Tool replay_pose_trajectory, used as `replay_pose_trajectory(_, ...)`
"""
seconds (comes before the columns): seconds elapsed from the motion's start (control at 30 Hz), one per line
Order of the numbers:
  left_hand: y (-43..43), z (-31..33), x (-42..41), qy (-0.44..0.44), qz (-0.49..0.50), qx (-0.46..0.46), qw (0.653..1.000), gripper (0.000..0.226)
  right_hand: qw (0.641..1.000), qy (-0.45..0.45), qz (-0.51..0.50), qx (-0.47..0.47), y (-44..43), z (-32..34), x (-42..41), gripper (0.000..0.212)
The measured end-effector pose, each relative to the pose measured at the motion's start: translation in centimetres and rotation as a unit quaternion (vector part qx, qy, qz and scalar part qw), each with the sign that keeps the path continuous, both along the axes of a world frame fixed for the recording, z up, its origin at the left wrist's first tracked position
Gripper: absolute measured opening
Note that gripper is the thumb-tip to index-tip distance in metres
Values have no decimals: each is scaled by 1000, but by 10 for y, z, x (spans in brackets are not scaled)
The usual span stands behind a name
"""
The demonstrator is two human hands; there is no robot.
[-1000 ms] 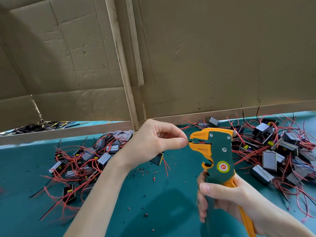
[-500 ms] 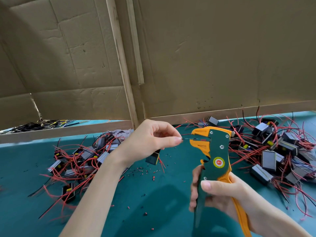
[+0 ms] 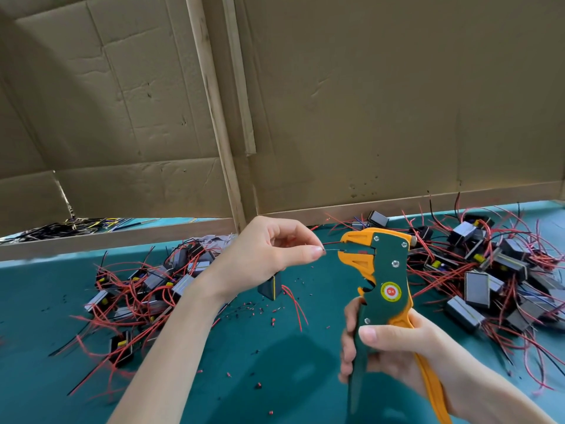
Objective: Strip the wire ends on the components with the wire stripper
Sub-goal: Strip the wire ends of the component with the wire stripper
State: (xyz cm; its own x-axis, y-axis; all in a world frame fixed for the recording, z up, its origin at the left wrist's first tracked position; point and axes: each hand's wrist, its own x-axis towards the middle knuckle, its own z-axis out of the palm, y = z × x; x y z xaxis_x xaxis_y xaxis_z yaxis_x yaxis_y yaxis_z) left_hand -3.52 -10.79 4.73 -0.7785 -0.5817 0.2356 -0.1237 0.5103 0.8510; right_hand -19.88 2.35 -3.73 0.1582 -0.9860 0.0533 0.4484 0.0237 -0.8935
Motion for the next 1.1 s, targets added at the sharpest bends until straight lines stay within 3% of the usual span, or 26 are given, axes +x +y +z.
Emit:
replay_pose_trajectory(0.47, 4, 2, 0, -9, -16, 4, 1000, 13, 997, 71, 1, -20, 3, 0, 0, 27)
replay_pose_trajectory(0.77, -2, 3, 3, -17, 14, -15, 1000, 11, 999, 50, -21, -8, 0, -6, 0, 38)
replay_pose_trajectory(0.93, -7, 14, -8, 99, 112, -79, 986, 7, 996, 10, -70, 63, -5, -12, -1, 37)
replay_pose_trajectory(1.1, 12, 28, -89, 155, 118, -166, 967, 4, 978, -66, -112, 164, -13, -20, -7, 23)
